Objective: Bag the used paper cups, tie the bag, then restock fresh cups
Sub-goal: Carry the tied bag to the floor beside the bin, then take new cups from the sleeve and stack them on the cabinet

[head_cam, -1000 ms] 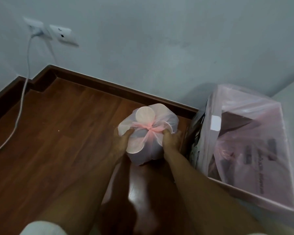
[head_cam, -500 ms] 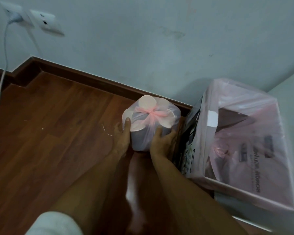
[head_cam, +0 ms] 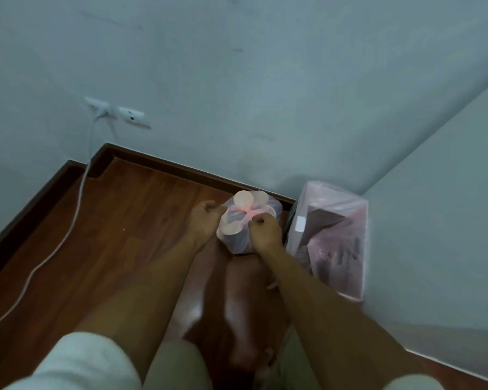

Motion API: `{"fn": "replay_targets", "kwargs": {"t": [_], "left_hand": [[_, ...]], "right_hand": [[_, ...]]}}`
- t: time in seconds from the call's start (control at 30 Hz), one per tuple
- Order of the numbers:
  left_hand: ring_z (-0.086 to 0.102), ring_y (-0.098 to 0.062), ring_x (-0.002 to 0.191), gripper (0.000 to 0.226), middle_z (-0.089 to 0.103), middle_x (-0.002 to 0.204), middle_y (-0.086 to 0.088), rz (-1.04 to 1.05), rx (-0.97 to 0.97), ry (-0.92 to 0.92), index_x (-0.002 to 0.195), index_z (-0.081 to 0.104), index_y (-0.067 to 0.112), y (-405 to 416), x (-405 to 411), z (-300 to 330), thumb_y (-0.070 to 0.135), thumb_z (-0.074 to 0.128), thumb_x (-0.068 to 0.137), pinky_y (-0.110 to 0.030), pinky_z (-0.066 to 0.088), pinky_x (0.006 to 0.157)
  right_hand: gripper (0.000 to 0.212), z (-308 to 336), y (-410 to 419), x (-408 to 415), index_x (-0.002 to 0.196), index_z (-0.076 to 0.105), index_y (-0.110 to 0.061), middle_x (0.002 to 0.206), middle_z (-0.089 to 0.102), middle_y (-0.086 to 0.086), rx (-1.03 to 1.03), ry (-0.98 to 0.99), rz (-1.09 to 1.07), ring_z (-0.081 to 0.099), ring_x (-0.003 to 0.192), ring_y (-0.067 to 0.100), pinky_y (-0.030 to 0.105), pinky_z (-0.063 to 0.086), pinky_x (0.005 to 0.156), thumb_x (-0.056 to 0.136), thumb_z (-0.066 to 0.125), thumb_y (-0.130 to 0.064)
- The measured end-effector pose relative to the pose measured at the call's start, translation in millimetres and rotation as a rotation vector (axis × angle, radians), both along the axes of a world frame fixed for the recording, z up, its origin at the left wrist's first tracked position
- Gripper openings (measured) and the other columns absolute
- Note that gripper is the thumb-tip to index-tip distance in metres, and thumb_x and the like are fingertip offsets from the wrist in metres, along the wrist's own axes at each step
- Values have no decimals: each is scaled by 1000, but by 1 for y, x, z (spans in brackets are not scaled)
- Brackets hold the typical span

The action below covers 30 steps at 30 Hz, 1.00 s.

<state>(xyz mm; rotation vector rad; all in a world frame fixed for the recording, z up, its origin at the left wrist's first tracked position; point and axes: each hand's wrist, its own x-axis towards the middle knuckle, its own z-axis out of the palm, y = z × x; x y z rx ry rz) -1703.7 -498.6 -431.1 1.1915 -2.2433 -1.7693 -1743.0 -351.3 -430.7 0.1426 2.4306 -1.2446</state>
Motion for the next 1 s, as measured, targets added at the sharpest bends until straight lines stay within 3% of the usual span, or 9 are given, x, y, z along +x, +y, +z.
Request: {"fn": "replay_targets", "kwargs": {"t": [0.13,0.27,0.37,0.47,0.6,0.7,0.8,1.0], "left_hand": [[59,-14,99,40,64,109,-2,-72,10,-17,124,65,2,21,20,149,23,73,92,-17,42,80],[64,-17,102,38,71,110,-1,-128,-35,-61,116,70,9,35,38,270,34,76,87,-27,49,94],[67,-18,106,45,74,112,-1,-185,-60,-58,110,73,11,49,48,343,43,76,79,-33,51,99],[64,-19,110,45,69,117,-1,-271,-90,-59,119,68,11,73,54,406,40,74,85,-34,49,103],[66,-22,107,51,70,117,-3,-365,-102,-35,115,66,18,109,54,453,51,73,77,-40,51,101],[69,-22,104,59,71,115,-3,-423,-98,-7,114,65,22,140,49,471,59,70,68,-43,54,98],[69,-22,103,54,71,114,-5,-463,-105,49,115,65,21,182,50,496,54,71,73,-42,56,95],[69,-24,105,68,71,112,-3,-519,-140,93,122,64,19,275,41,516,60,69,68,-47,53,100]], "right_hand": [[27,147,23,16,98,78,-2,104,75,11,-48,-52,-42,66,96,28,30,51,83,93,53,-8],[27,270,45,35,63,64,-17,86,72,10,-81,-45,-75,67,86,28,32,52,77,85,54,-7],[26,343,68,49,61,57,-20,82,69,6,-90,-49,-102,71,92,33,39,56,81,85,54,-11],[20,396,97,62,65,62,-19,88,74,7,-107,8,-119,71,92,32,43,58,85,84,54,-18],[17,444,141,75,93,73,-16,101,75,6,-142,117,-137,71,95,25,40,57,90,89,56,-13],[24,470,181,85,111,69,-13,102,73,7,-166,185,-157,73,91,25,41,59,87,92,55,-12],[24,489,229,89,116,65,-12,97,71,6,-165,218,-157,73,86,25,37,58,82,95,53,-12],[22,513,346,91,115,63,-12,90,67,0,-187,256,-179,73,87,24,27,49,63,96,52,-12]]}}
